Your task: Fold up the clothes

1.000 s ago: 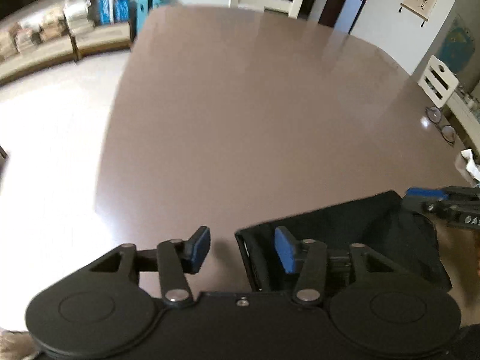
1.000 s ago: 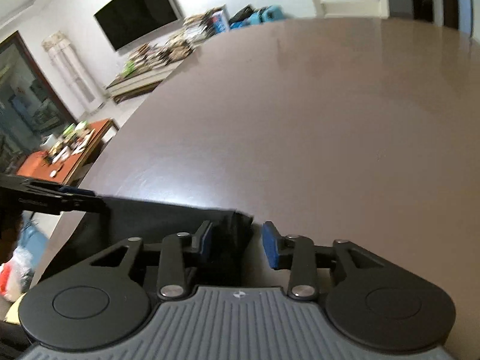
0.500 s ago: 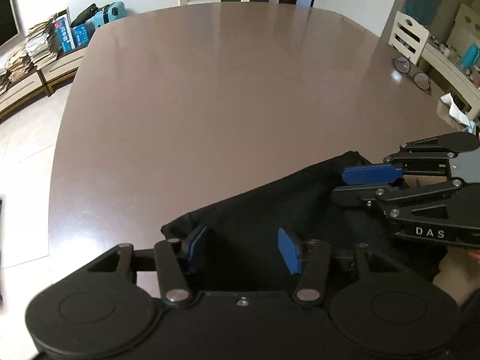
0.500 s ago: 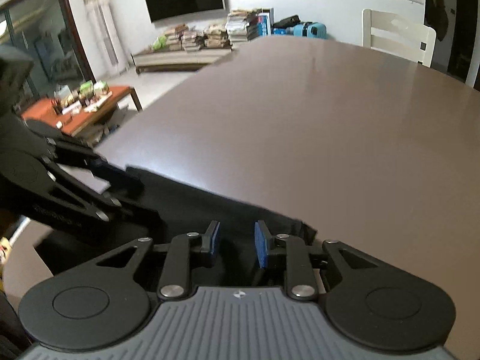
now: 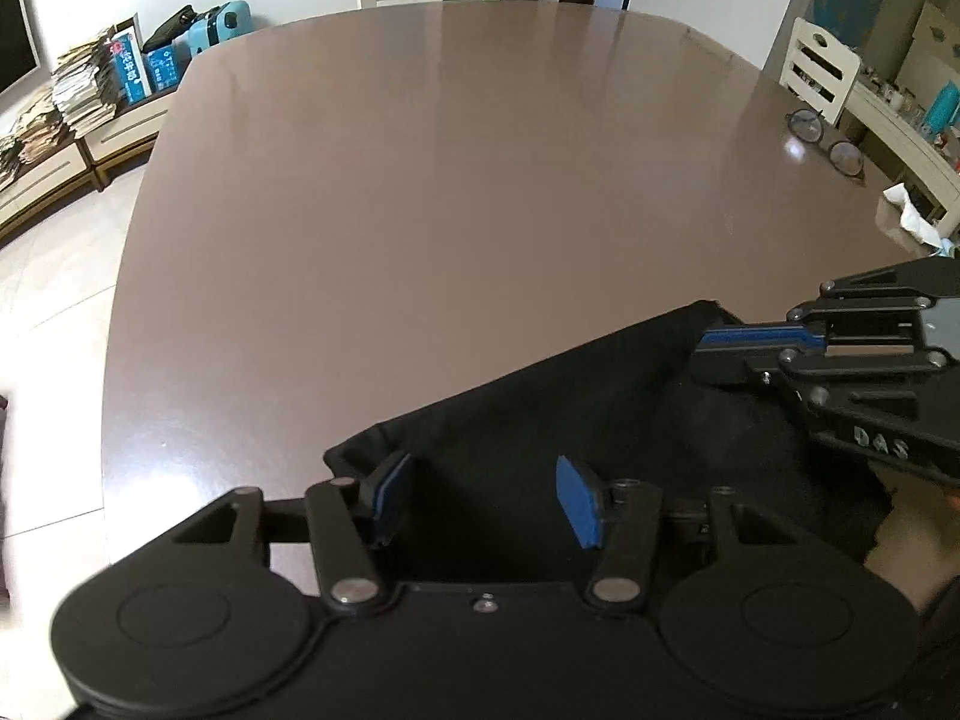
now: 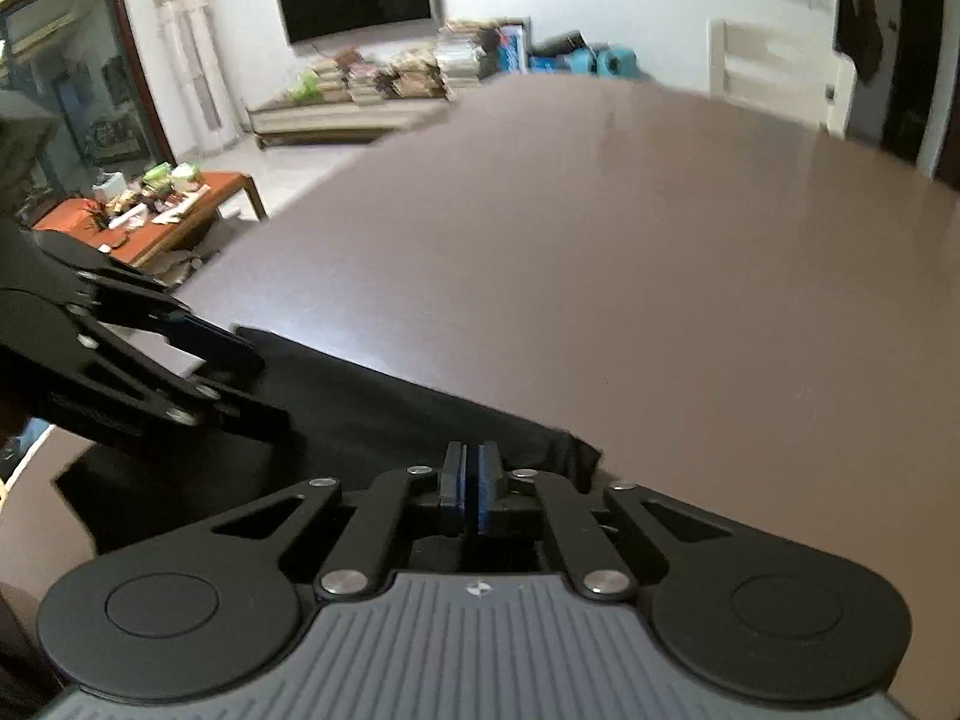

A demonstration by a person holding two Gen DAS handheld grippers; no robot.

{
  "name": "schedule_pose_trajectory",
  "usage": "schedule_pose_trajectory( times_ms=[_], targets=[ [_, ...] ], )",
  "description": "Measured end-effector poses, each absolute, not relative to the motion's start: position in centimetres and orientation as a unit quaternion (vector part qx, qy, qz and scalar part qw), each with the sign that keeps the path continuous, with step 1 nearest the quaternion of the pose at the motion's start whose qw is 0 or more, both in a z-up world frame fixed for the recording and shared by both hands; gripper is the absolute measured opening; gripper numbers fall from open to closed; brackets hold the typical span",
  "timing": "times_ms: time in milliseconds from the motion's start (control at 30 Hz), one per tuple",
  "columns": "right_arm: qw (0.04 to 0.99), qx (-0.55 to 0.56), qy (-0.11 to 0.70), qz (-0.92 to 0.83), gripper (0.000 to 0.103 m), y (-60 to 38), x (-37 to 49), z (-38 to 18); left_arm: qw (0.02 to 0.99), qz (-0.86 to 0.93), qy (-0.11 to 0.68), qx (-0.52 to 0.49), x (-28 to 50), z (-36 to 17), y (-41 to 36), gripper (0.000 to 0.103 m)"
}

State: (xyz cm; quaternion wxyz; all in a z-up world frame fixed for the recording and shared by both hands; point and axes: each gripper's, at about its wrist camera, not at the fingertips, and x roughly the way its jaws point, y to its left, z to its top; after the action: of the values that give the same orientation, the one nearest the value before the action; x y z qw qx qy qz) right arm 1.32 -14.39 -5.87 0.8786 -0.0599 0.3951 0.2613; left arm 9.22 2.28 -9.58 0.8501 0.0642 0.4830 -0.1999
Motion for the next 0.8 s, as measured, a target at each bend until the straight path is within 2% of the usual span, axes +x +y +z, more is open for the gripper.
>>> schedule_pose_trajectory(
  times_ms=[233, 300, 367, 500, 600, 700, 767, 800],
  targets=[
    [0.885, -0.046, 0.390, 0.250, 0.008, -15.1, 0.5, -5.4, 0.854, -0.196, 0.479, 0.054, 8.7, -9.4, 3.2, 0.058],
    [0.899, -0.028, 0.367, 0.238, 0.016, -15.8, 0.4, -4.4, 0.857, -0.196, 0.474, 0.051, 8.8, -9.2, 3.3, 0.066],
    [0.901, -0.020, 0.359, 0.241, 0.030, -16.0, 0.5, -4.1, 0.857, -0.196, 0.474, 0.058, 9.0, -9.3, 3.1, 0.069],
    [0.885, -0.014, 0.378, 0.270, 0.032, -15.6, 0.8, -5.1, 0.851, -0.195, 0.482, 0.069, 9.2, -10.1, 2.7, 0.069],
    [0.870, -0.043, 0.405, 0.279, 0.024, -14.8, 0.8, -6.9, 0.850, -0.191, 0.485, 0.077, 9.1, -10.7, 2.4, 0.069],
    [0.874, -0.054, 0.399, 0.271, 0.016, -14.7, 1.0, -7.5, 0.852, -0.191, 0.481, 0.081, 9.2, -10.7, 2.3, 0.070],
    [0.875, -0.043, 0.406, 0.259, 0.003, -15.0, 1.9, -7.5, 0.852, -0.190, 0.481, 0.082, 9.5, -10.7, 2.3, 0.070],
    [0.876, -0.042, 0.407, 0.256, 0.003, -15.0, 2.1, -7.5, 0.852, -0.189, 0.482, 0.081, 9.6, -10.7, 2.3, 0.070]
  ],
)
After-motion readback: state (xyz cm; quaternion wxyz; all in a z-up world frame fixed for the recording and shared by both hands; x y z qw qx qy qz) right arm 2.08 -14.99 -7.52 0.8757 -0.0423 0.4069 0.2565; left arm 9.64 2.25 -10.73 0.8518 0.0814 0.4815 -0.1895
